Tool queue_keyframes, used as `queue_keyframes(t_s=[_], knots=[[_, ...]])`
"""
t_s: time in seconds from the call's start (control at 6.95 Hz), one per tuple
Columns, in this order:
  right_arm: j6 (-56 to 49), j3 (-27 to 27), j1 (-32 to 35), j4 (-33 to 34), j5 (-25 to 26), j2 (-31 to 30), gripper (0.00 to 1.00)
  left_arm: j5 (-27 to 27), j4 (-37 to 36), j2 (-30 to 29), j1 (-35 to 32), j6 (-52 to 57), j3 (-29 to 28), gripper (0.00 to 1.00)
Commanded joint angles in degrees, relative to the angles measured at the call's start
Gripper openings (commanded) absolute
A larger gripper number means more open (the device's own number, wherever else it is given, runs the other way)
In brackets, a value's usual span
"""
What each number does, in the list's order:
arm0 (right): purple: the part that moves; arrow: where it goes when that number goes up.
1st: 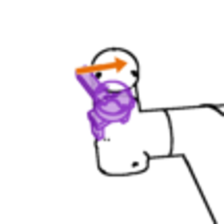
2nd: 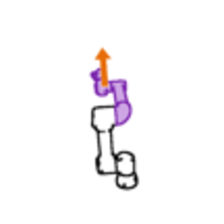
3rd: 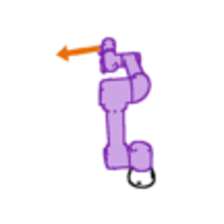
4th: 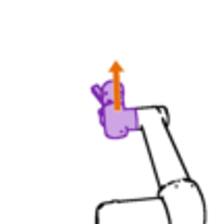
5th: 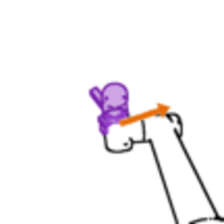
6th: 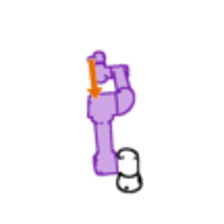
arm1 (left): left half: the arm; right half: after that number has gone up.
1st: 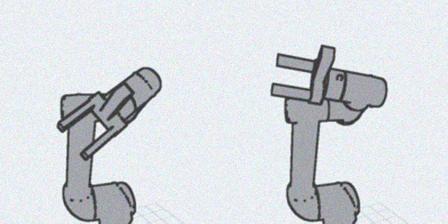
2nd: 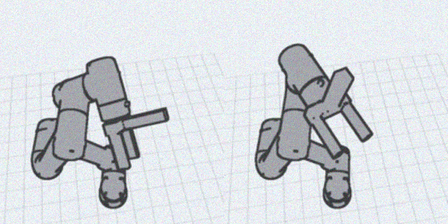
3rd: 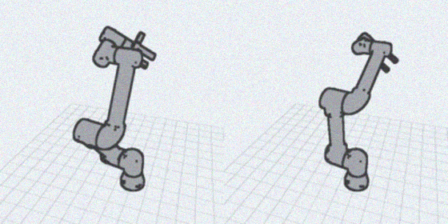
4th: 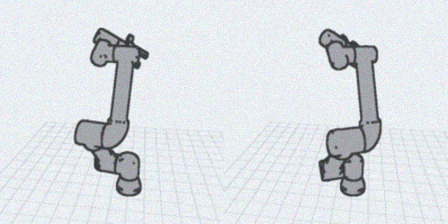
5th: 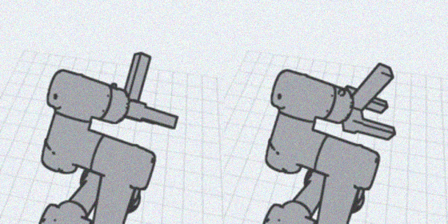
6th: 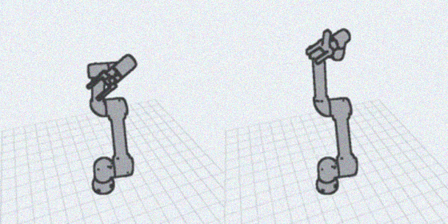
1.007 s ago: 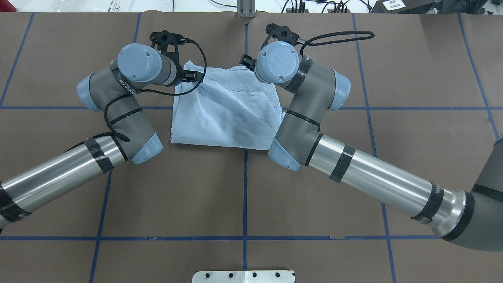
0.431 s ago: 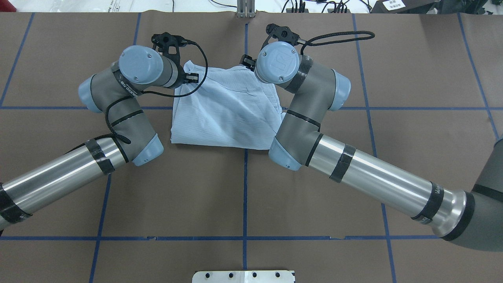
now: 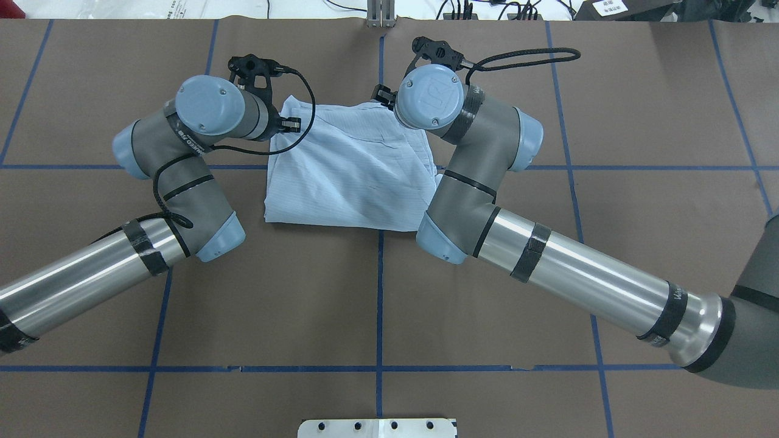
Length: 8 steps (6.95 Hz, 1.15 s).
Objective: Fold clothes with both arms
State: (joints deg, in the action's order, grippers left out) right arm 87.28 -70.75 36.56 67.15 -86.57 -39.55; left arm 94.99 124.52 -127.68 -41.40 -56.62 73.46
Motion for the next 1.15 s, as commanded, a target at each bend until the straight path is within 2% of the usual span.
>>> queue_keyframes(t_s=[0.0,0.29,0.43,0.58,0.86,1.01], knots=[[0.09,0.00,0.00,0.00,0.00,0.00,1.00,-0.15,-0.76,3.31,-0.52,3.61,4.49,0.00],[0.18,0.00,0.00,0.00,0.00,-0.09,1.00,-0.42,-0.68,4.28,-0.52,3.71,4.58,0.00],[0.26,0.17,0.00,0.09,0.17,-0.44,1.00,-0.07,-0.68,4.28,-0.52,3.71,4.58,0.24],[0.44,0.70,0.00,0.09,0.26,-0.44,1.00,-0.07,-0.42,4.28,-0.52,3.80,4.67,0.99],[0.44,2.11,0.00,-0.61,0.00,0.26,1.00,0.63,-0.59,4.46,-0.70,3.97,6.85,1.00],[-1.04,1.85,0.87,-0.96,-1.83,0.26,1.00,5.07,-0.76,5.76,-2.96,8.59,9.31,1.00]])
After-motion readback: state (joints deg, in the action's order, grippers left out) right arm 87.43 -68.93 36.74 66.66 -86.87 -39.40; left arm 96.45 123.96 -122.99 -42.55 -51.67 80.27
